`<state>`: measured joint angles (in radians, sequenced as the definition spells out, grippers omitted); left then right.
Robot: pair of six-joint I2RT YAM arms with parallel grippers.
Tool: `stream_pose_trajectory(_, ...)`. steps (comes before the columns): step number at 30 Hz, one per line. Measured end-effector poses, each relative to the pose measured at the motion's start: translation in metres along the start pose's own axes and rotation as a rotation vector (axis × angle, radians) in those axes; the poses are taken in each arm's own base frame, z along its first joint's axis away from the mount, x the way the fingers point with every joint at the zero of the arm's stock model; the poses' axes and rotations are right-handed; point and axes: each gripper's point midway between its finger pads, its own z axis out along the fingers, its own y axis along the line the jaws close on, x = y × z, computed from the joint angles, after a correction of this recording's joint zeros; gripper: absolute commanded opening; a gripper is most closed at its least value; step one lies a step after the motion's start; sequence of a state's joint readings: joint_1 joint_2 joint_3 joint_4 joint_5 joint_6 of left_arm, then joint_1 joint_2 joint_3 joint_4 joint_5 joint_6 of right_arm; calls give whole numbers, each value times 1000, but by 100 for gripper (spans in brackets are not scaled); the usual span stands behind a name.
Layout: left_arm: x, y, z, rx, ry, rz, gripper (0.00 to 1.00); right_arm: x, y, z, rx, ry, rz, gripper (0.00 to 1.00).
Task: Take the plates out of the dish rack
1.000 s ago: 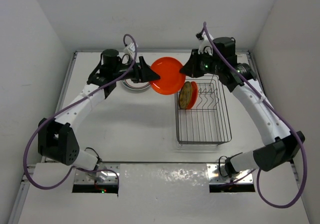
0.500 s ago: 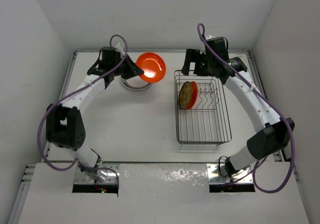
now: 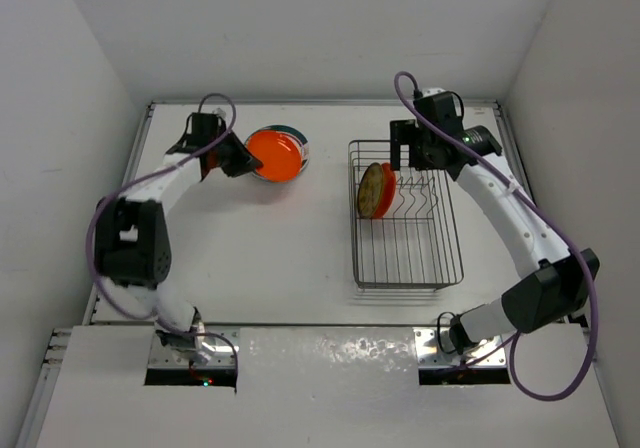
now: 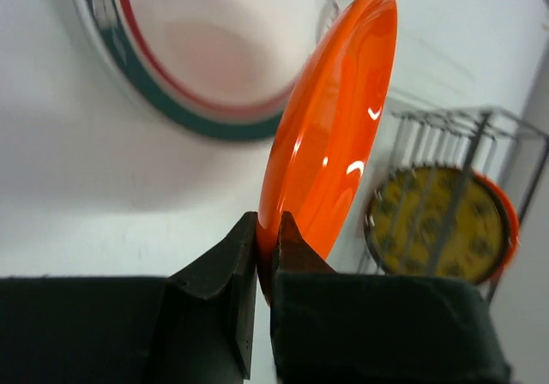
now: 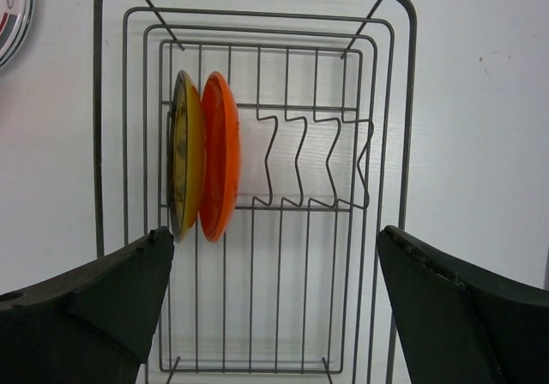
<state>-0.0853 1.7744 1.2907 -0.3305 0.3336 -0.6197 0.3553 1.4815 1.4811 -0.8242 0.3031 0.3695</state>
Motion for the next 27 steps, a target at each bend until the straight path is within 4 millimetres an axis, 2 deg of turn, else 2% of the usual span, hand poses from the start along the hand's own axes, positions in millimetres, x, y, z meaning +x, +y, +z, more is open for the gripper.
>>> stream_pose_trajectory(4, 47, -2, -62, 62, -61, 21, 0, 14, -3, -4, -16, 10, -19, 99)
stream_pose_trajectory(5, 60, 1, -69, 70, -58, 21, 0, 19, -4, -3, -17, 19, -23, 99)
stream_pose_trajectory(7, 88, 10, -73, 78, -36, 27, 2, 27, -4, 0, -16, 41, -33, 99)
stream_pose_trajectory(10, 138, 36, -61, 17, 66, 27, 12, 37, -4, 4, -21, 67, -42, 97)
stream_pose_trajectory(11, 155, 43, -57, -8, 105, 34, 23, 39, -3, 5, -23, 71, -42, 95)
stream_pose_trajectory(13, 181, 55, -54, -37, 158, 44, 34, 42, -3, 7, -24, 79, -45, 85)
stream_pose_trajectory(14, 189, 58, -53, -39, 172, 47, 49, 43, -3, 8, -25, 81, -45, 77)
stream_pose_trajectory(15, 195, 63, -52, -48, 180, 48, 59, 42, -2, 10, -25, 80, -44, 72)
stream_pose_trajectory(17, 202, 75, -51, -77, 183, 32, 86, 43, 1, 18, -24, 91, -47, 67)
stream_pose_trajectory(18, 204, 80, -51, -92, 185, 27, 100, 44, 2, 23, -20, 102, -49, 58)
stream_pose_trajectory(22, 198, 85, -58, -129, 133, 29, 100, 53, 7, 50, 7, 163, -69, 49)
stream_pose_trajectory(27, 165, 64, -93, -102, -28, 65, 100, 64, 12, 77, 35, 221, -83, 46)
